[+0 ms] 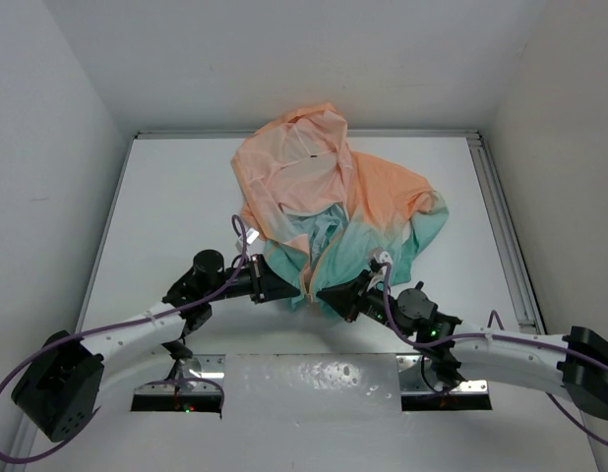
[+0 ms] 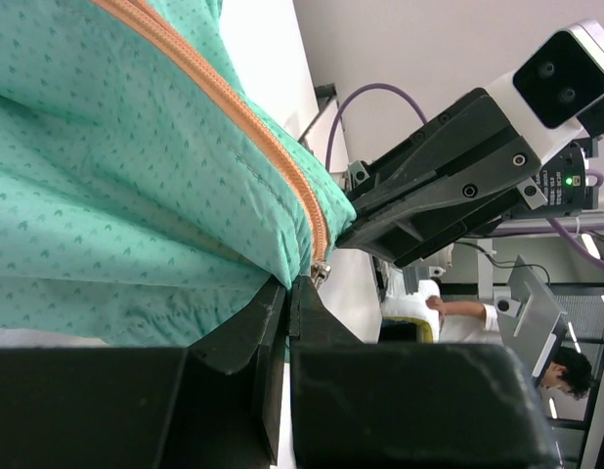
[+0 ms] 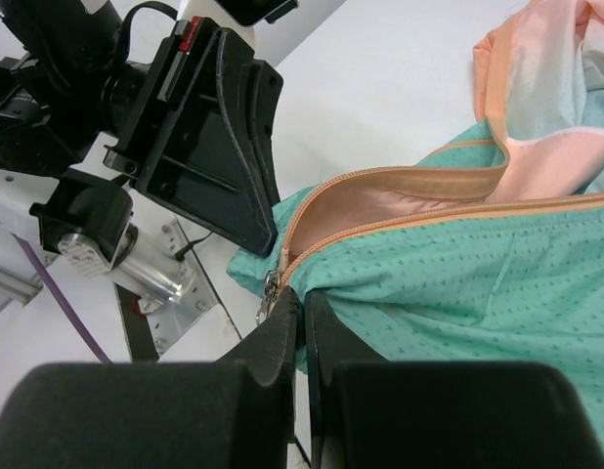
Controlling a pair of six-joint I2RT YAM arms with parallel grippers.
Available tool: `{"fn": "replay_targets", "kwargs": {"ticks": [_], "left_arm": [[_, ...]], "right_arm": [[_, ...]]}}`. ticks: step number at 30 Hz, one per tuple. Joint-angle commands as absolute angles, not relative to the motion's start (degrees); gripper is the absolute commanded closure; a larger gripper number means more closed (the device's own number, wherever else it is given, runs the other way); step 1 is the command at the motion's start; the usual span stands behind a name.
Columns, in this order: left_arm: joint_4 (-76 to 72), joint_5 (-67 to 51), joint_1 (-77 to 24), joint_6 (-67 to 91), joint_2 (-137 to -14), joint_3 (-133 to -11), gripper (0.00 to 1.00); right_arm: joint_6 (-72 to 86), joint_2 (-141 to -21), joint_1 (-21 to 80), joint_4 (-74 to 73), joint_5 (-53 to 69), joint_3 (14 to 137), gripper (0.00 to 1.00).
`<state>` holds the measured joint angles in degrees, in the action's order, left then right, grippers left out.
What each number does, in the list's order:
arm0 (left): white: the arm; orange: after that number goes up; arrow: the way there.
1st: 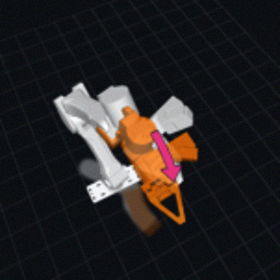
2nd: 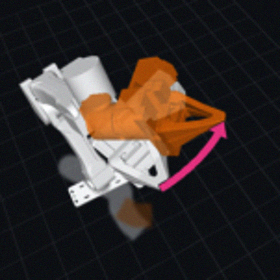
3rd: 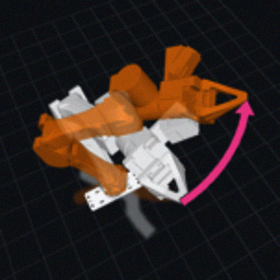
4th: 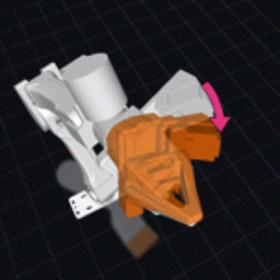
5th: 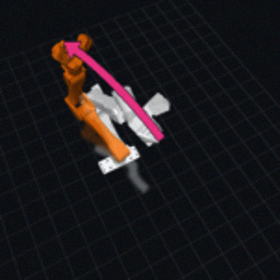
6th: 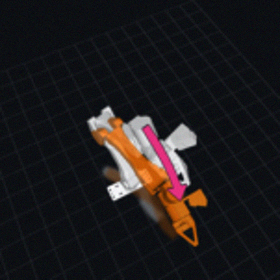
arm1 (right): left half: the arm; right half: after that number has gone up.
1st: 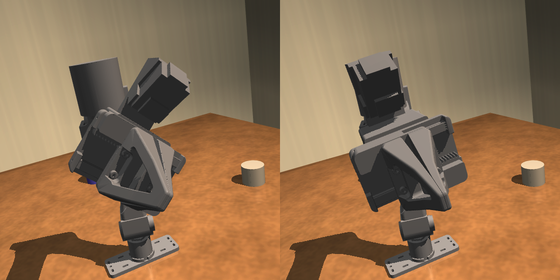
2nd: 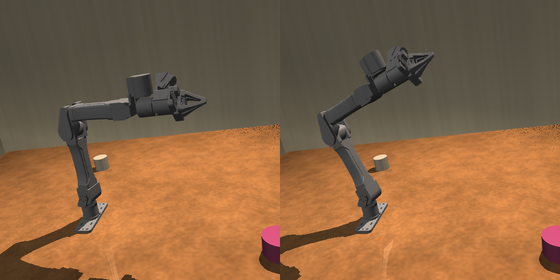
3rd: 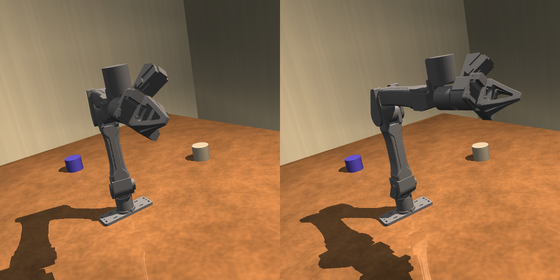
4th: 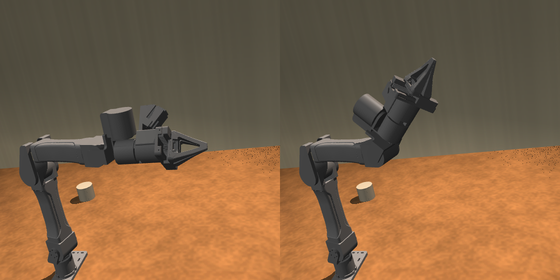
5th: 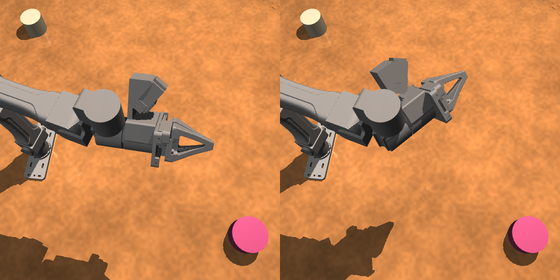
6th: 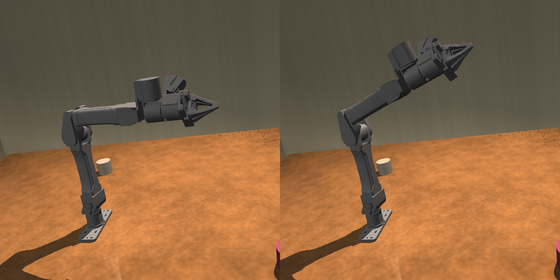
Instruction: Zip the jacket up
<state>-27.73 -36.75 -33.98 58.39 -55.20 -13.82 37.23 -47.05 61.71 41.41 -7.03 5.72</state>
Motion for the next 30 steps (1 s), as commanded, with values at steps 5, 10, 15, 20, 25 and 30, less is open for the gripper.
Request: {"fn": "replay_targets", "kwargs": {"ticks": [5,10,15,20,25,30], "left_arm": [[-31.0,-38.4,-33.3,58.4,-54.5,-15.1,1.00],[-28.7,-37.4,-33.3,57.2,-53.5,-16.0,1.00],[-28.5,-37.3,-33.3,57.1,-53.7,-15.6,1.00],[-28.5,-37.1,-33.3,57.2,-53.7,-15.5,1.00],[-28.6,-37.2,-33.3,57.2,-53.7,-15.5,1.00],[-28.5,-37.3,-33.3,57.3,-53.7,-15.2,1.00]], "right_arm": [[36.0,-48.3,61.9,43.9,-6.9,7.2,1.00],[35.9,-47.8,61.9,43.7,-7.0,7.0,1.00],[35.8,-47.5,61.9,43.9,-7.2,7.0,1.00],[35.8,-47.4,61.8,44.0,-7.2,6.9,1.00],[35.8,-47.5,61.9,44.2,-7.2,7.0,1.00],[35.6,-47.9,61.8,44.5,-7.0,7.4,1.00]]}}
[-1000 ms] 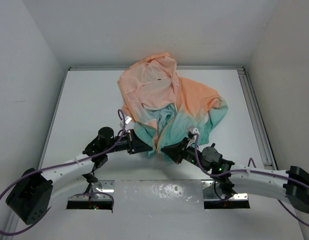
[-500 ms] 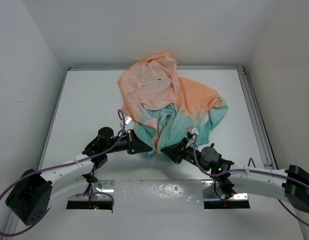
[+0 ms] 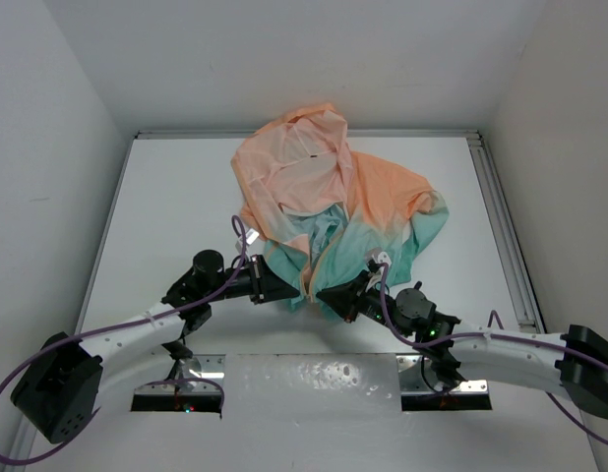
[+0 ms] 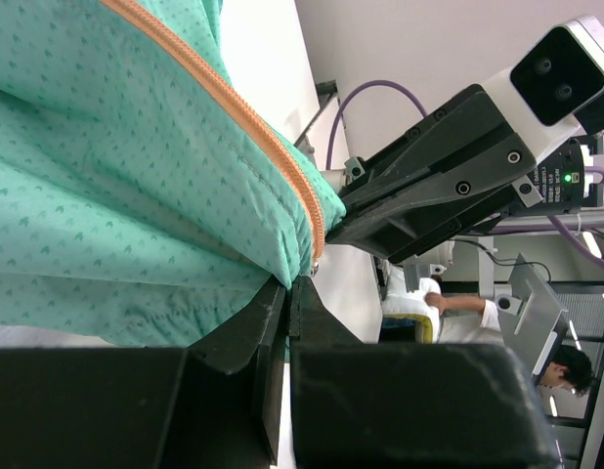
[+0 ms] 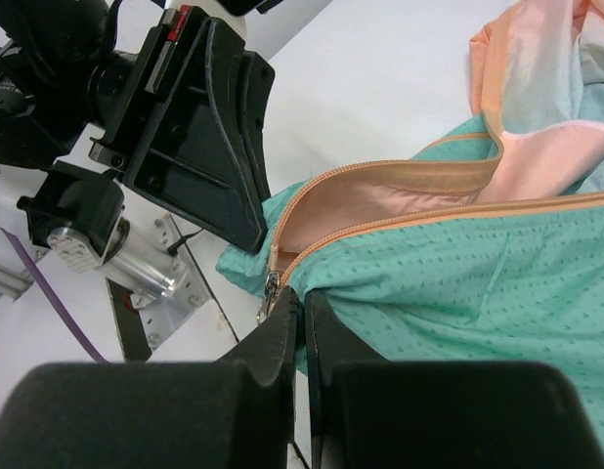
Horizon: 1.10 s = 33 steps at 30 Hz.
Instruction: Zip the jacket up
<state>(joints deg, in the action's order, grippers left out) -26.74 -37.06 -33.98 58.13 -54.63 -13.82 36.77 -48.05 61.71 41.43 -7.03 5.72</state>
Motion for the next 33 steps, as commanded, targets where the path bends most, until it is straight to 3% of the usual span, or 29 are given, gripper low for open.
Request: {"fn": "replay_targets", "kwargs": {"ticks": [1,33], "left_arm": [[-28.5,-37.4,-33.4,57.3,-53.7,-15.2,1.00],[-28.7,-35.5,-33.3,57.8,-53.9,-14.0,1.00]], "right_arm": [[35.7,-48.1,61.8,44.7,-7.0,7.5,1.00],[36.1,-47.8,61.9,45.4,-5.8,7.6,1.00]]}}
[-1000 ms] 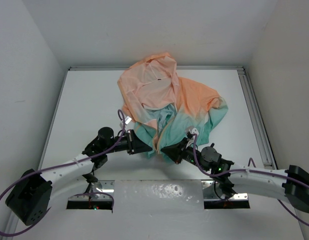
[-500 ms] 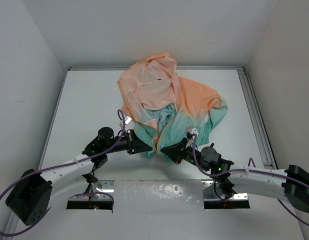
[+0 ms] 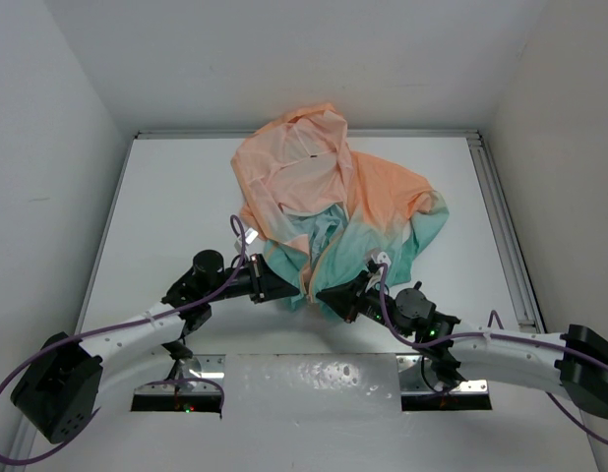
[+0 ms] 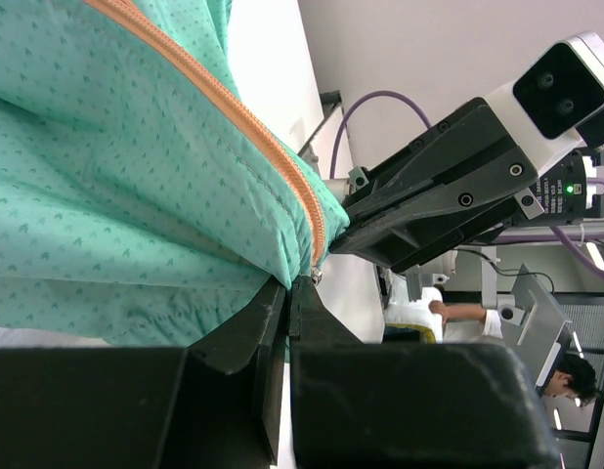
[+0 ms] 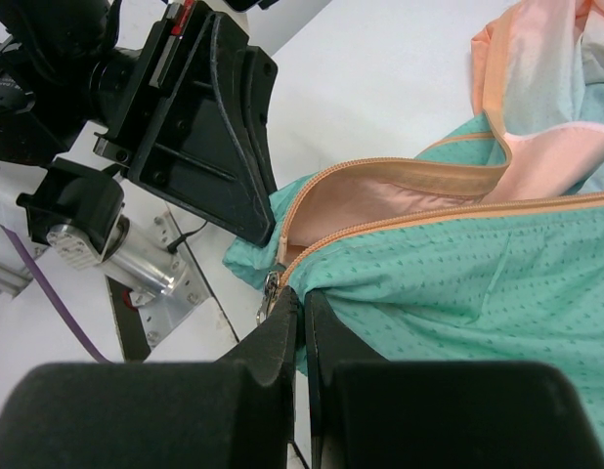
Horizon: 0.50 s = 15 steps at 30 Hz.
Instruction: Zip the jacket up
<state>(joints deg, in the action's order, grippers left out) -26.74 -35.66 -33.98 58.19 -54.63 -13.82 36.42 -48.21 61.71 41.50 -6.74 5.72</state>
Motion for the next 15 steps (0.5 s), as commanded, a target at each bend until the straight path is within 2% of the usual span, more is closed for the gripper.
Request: {"fn": "replay_targets", "kwargs": {"ticks": [1,15], "left_arm": [[-28.6,-35.7,-33.4,57.8,-54.0,-14.1,1.00],[-28.3,-35.4,-33.3,57.4,-54.4,-13.9,1.00]], "right_arm": [[36.1,-47.8,61.9,45.4,-5.8,7.7,1.00],[35.8,-48.9,61.8,45.2,-5.0,8.7,1.00]]}}
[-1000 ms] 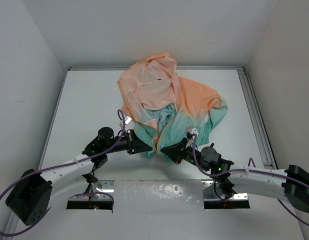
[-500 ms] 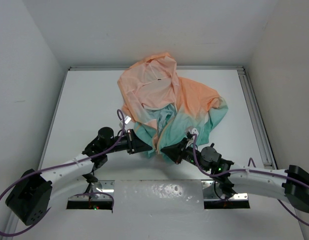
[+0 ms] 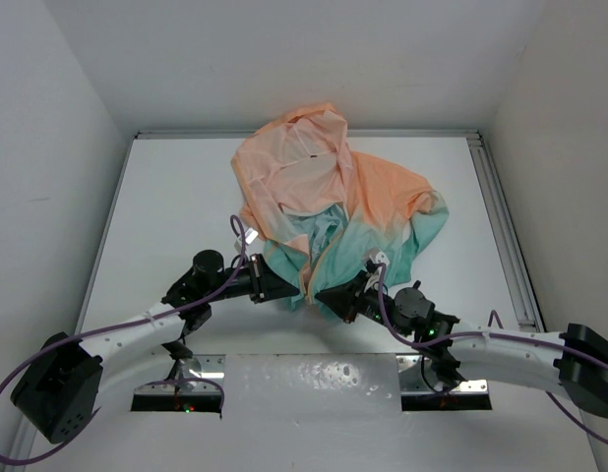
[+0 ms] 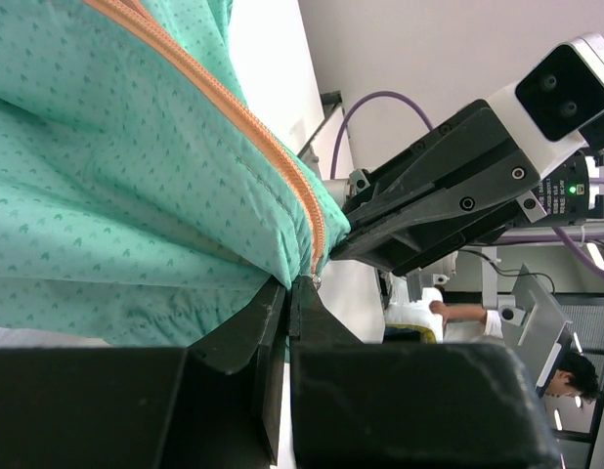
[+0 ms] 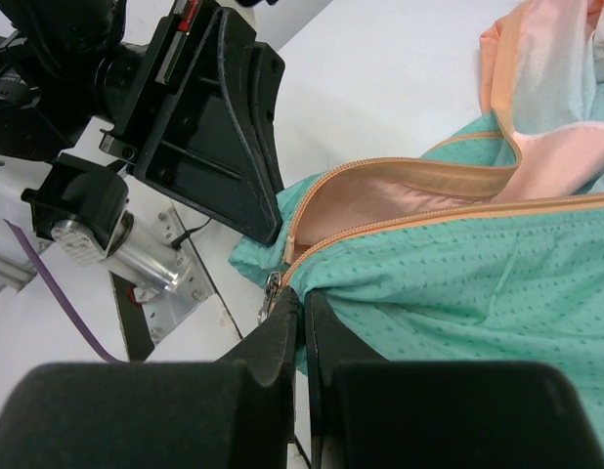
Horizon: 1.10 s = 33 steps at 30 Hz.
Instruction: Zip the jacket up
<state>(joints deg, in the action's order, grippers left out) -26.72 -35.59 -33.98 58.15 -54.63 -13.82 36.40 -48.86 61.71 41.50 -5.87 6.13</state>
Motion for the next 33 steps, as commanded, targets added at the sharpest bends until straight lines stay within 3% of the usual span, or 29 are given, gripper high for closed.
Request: {"fn": "replay_targets", "kwargs": {"ticks": [1,33], "left_arm": [[-28.4,-35.6,-33.3,57.4,-54.6,-13.9,1.00],[-29.0,-36.7,-33.6,57.7,-53.8,-12.9,1.00]], "right_arm": [[35.8,-48.9,61.8,45.2,-5.0,8.6,1.00],[34.0,-50.8,61.9,48.1,-7.0,9.2,1.00]]}}
